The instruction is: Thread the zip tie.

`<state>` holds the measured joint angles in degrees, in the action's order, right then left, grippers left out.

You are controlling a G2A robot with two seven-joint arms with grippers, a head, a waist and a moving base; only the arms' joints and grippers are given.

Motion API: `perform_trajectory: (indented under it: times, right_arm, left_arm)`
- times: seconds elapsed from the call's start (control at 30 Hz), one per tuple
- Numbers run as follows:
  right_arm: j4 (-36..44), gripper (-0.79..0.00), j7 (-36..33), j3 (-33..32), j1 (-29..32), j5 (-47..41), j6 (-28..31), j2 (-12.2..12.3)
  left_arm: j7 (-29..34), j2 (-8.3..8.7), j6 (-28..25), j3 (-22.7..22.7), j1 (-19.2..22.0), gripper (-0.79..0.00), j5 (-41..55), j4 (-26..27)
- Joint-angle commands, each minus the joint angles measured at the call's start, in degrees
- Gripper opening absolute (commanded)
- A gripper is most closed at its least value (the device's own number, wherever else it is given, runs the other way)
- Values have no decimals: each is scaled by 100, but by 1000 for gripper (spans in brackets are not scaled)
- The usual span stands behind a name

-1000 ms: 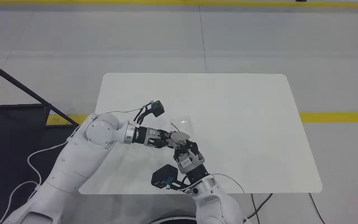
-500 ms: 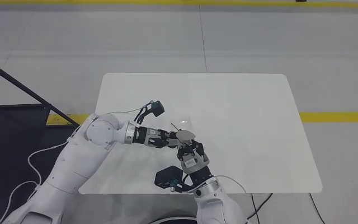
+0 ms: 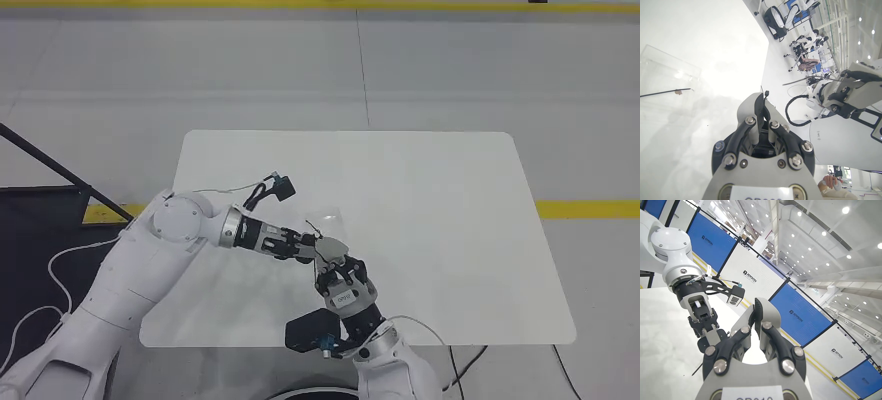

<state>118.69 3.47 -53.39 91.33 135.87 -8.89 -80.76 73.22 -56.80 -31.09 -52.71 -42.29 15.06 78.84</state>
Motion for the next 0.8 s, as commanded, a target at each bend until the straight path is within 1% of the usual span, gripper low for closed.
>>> perform_trajectory:
  times: [0.0,0.07,0.2,0.37,0.5,0.57,0.77]
  right_arm:
    - [-1,-785,-3,2,-1,8,-5,-1]
    - [-1,-785,-3,2,-1,8,-5,-1]
    - [7,-785,22,0,-5,-12,8,1]
    - [-11,-785,389,-97,19,192,256,60]
    - [11,-785,536,-182,65,455,502,113]
    - [18,-785,549,-207,78,540,619,133]
    - [-5,-785,451,-193,52,703,659,150]
  left_arm:
    - [0,51,0,150,134,-785,-66,-30]
    - [-32,83,-31,222,214,-785,-81,-85]
    - [-32,83,-31,222,214,-785,-81,-85]
    - [-32,83,-31,222,214,-785,-81,-85]
    - [-32,83,-31,222,214,-785,-81,-85]
    - [-32,83,-31,222,214,-785,-81,-85]
    - [-32,83,-31,222,214,-785,-81,-85]
